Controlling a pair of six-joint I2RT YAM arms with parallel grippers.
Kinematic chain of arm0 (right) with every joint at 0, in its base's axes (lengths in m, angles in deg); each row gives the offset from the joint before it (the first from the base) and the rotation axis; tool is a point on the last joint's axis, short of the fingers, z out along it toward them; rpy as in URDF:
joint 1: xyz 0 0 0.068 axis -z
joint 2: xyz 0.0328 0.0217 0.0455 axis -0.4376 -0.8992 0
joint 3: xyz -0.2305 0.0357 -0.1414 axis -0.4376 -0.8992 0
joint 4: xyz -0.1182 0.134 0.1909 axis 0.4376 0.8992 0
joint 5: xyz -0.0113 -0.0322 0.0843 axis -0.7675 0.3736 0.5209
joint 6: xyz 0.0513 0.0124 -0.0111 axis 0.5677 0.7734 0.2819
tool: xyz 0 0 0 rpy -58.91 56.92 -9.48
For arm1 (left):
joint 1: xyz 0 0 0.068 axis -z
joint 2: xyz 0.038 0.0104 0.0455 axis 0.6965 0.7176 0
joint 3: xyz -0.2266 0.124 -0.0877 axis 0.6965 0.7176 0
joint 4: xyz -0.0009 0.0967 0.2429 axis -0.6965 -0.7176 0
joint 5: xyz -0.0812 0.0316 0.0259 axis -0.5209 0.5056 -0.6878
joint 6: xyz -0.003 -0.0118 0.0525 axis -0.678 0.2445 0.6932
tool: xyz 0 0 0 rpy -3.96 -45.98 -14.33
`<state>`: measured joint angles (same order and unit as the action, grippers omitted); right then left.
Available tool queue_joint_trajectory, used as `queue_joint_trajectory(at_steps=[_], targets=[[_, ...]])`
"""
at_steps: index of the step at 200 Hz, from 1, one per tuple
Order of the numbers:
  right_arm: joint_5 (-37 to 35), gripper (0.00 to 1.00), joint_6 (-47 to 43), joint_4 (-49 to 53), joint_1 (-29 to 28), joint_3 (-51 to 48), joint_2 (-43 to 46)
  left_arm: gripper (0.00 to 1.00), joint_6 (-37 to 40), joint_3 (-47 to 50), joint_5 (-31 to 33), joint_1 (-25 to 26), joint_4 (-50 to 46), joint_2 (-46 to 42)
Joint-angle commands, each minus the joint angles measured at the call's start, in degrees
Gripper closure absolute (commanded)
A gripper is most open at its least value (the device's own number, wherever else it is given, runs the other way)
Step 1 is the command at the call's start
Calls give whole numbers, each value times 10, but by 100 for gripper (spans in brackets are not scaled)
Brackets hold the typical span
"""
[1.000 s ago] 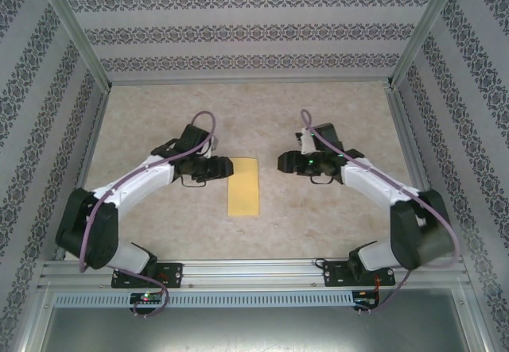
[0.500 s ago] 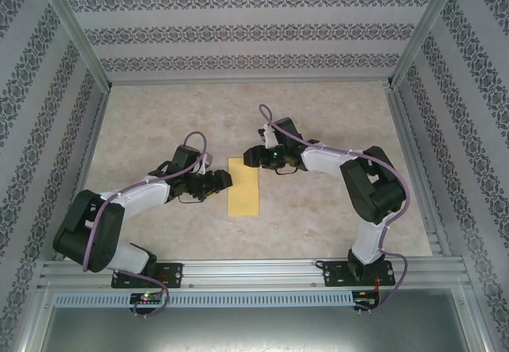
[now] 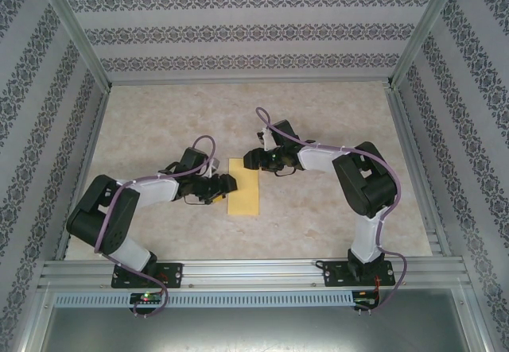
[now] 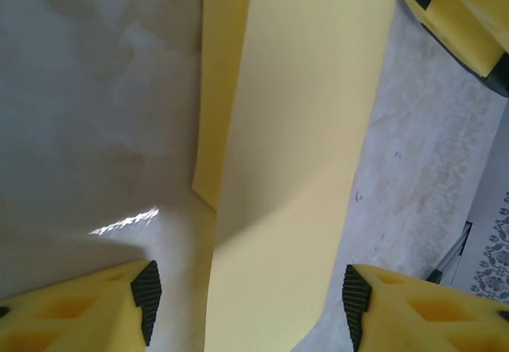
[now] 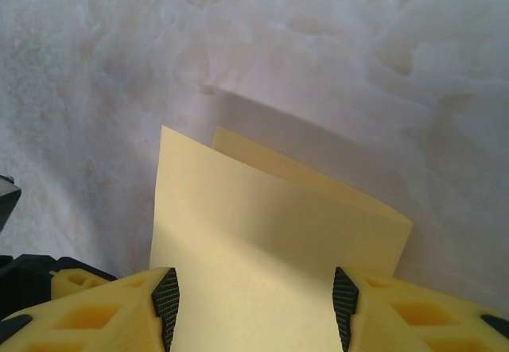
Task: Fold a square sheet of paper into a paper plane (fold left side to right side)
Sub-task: Third fold the triangle at the center of the table.
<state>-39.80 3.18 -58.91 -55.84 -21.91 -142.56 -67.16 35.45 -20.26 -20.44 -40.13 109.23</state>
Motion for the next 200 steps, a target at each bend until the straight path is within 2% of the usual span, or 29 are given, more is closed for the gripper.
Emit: queue_joint_trajectory(at_steps=[1,81,111,132,162,200], targets=[[-5,44,-17,6,-4,14,-10,40,-10,-15,-15,10,25,17],[-35,42,-47,6,0,-8,34,69,-7,-27,-13,14,8,19],[-66,38,-77,-8,0,-51,95,80,-17,-28,-13,17,10,14],[-91,33,-118,-22,-12,-107,168,87,-34,-32,-12,20,12,13],[-168,24,-205,-12,-75,-202,282,90,-56,-36,-16,23,16,14],[-288,12,-280,-4,-226,-280,373,93,-66,-42,-26,24,19,22]])
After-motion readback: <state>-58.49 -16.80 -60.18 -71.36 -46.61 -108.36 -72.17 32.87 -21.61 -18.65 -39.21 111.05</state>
